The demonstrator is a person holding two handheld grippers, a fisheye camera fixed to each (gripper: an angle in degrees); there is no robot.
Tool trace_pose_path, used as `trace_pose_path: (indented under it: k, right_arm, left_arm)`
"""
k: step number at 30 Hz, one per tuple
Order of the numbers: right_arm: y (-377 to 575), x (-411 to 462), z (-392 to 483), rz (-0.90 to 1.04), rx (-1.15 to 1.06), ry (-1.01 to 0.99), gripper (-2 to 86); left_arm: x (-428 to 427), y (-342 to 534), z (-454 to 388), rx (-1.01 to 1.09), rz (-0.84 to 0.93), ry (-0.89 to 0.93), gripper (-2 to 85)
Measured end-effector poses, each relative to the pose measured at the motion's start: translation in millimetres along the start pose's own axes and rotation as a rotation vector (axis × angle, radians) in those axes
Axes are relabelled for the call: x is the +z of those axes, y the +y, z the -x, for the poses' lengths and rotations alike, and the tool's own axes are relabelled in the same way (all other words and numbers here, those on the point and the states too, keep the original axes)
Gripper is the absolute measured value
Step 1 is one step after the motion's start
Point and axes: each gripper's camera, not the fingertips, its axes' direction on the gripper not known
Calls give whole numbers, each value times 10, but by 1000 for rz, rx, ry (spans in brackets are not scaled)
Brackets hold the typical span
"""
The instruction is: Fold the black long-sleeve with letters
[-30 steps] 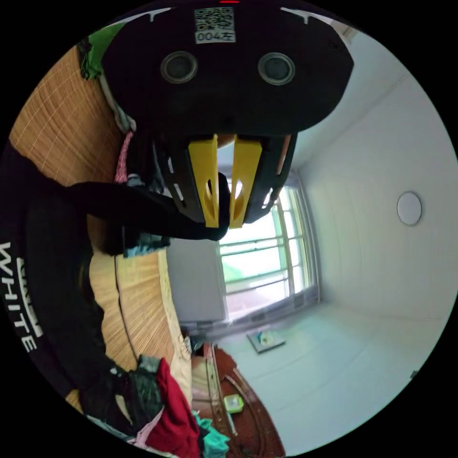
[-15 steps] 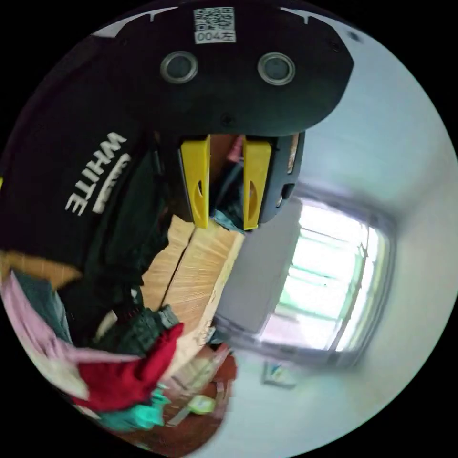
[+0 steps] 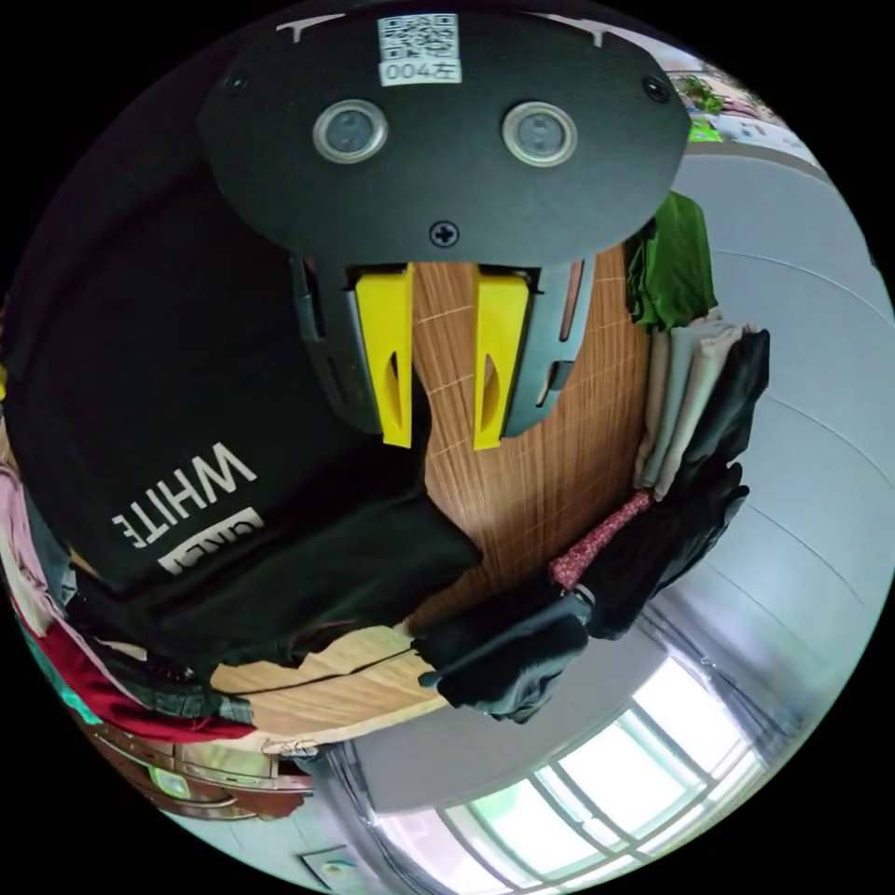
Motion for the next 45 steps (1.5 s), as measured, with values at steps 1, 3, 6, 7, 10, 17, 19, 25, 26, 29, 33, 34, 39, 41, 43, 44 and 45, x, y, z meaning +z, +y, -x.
trace_pose_path:
  k: [1,3,6,7,10,17,19,25,26,29,33,34,39,41,43,44,45]
  right_arm:
    - [-11,11,-2,3,2,7,-7]
    - [-27,17,-12,3,6,12,-7]
    - [-46,13,-30,0,10,13,-7]
    - [-56,11,-36,1,12,16,-7]
    - [-84,5,-58,3,17,16,-7]
    - [-137,-51,-107,-4,18,14,-7]
    - [-152,-65,-122,-2,19,13,-7]
    - [-188,-131,-161,-3,16,13,-7]
    - [-194,-144,-171,-5,16,11,-7]
    - [-210,-159,-188,-2,10,10,-7]
    - [-241,-158,-209,11,6,16,-7]
    - [-253,-162,-219,14,6,20,-7]
    - [-314,-208,-289,8,12,11,-7]
    - [-344,-229,-333,0,18,1,-7]
    - [-359,-238,-356,-6,20,2,-7]
    - [-367,-234,-364,-6,17,7,-7]
    - [-371,-228,-368,-5,15,9,-7]
  left_arm:
    - [47,-59,7,28,-1,7,93]
    - [117,-159,-27,92,6,12,93]
    - [209,-305,-112,197,11,-11,93]
    - [235,-359,-120,216,13,-28,92]
    - [259,-486,-88,233,10,-43,84]
    - [96,-452,467,-15,-24,13,49]
    - [289,-318,636,-98,79,13,49]
    - [-88,-228,1124,-254,23,137,68]
    - [-158,-223,1162,-269,14,130,62]
    - [-635,-158,1419,-460,-105,109,25]
    - [-1069,-445,1407,-507,-268,189,9]
    - [-1099,-614,1340,-477,-276,206,6]
    - [-855,-1252,1093,-381,-160,243,2]
    - [-629,-1343,1108,-403,-70,272,1]
    - [-312,-1243,1188,-396,66,196,1]
    - [-333,-1172,1275,-443,34,210,0]
    - [-324,-1082,1477,-554,53,250,0]
